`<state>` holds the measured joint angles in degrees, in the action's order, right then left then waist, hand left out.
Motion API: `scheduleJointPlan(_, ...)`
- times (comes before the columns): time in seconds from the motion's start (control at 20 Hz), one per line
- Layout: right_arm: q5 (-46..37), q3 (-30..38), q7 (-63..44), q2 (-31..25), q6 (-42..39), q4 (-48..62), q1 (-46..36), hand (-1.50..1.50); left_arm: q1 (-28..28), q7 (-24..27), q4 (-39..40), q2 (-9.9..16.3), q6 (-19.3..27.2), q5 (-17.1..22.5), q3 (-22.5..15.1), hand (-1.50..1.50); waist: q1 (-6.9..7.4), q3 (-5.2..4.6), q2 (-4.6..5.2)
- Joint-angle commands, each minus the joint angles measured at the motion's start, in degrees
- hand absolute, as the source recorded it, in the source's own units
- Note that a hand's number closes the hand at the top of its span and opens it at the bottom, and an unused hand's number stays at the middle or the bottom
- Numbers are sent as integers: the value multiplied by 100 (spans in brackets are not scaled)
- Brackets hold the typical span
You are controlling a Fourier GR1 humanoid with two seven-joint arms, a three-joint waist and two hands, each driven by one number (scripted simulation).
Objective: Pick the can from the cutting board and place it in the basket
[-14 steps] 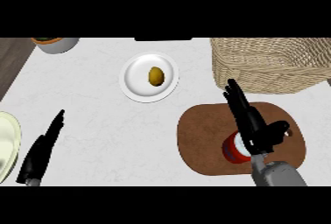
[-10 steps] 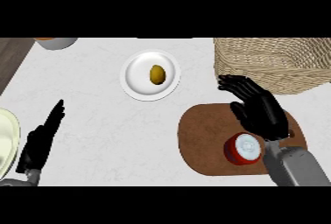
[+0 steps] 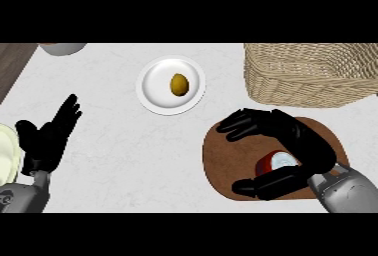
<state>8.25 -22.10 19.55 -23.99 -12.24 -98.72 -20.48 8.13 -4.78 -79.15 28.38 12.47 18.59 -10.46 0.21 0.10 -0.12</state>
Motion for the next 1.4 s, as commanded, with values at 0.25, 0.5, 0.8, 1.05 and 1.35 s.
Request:
scheduleJointPlan(0.25,-590,-433,-2747,-31,330,-2191,-4,-150,278,-290,144,-81,-192,44,215,0,-132,-23,-32)
scheduleJointPlan(0.5,-796,79,-4229,-1182,-337,-2214,-916,-150,185,-336,1,115,-259,124,372,0,-80,-42,-77)
scheduleJointPlan(0.8,-584,1002,-5403,-2329,-1314,-1660,-2011,-150,370,-443,144,-14,-269,116,341,0,-61,-33,-25)
scheduleJointPlan(1.05,803,1094,-5865,-2838,-2662,-1177,-2452,-150,369,-498,90,133,-423,145,483,0,-40,-23,-13)
scheduleJointPlan(1.35,2105,1722,-5765,-3404,-3762,-502,-2354,-150,202,-505,-173,76,-512,117,526,0,-5,-12,-11)
